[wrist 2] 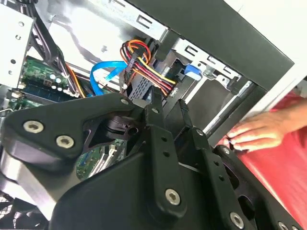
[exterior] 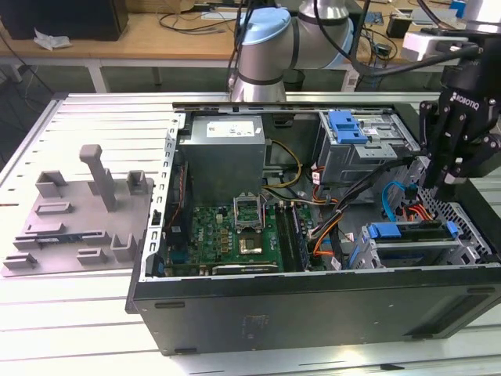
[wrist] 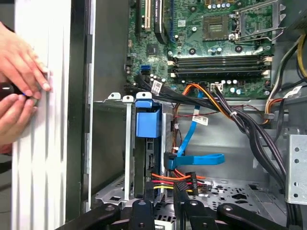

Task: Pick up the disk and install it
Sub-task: 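Insert the second disk wire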

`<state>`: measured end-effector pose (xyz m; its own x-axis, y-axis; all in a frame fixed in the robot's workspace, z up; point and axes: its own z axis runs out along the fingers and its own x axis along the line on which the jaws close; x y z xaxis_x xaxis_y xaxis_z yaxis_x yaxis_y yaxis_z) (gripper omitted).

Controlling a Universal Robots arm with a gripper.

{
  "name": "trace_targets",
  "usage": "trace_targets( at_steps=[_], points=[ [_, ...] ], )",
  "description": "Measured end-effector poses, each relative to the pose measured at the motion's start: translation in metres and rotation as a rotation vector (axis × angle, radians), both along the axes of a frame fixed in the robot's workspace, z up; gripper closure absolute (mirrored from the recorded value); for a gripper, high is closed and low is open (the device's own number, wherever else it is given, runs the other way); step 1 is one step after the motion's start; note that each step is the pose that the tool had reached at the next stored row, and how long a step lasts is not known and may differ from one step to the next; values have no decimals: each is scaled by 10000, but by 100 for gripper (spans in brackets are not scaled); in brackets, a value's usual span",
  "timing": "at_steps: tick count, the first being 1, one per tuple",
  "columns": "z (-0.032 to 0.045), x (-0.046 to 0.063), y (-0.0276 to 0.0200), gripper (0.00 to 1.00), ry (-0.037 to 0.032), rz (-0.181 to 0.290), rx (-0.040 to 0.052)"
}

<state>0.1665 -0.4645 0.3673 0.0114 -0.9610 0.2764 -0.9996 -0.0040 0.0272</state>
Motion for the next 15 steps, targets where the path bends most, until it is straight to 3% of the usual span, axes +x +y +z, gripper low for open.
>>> trace_targets(
  at_steps=[2,4,5,15],
  points=[
    [4,-4,91,69,-2,-1,-232],
    [6,-22,145,69,-14,0,-422],
    [6,-46,151,69,-21,0,-484],
    [6,-204,181,69,-60,-1,-637]
  ],
)
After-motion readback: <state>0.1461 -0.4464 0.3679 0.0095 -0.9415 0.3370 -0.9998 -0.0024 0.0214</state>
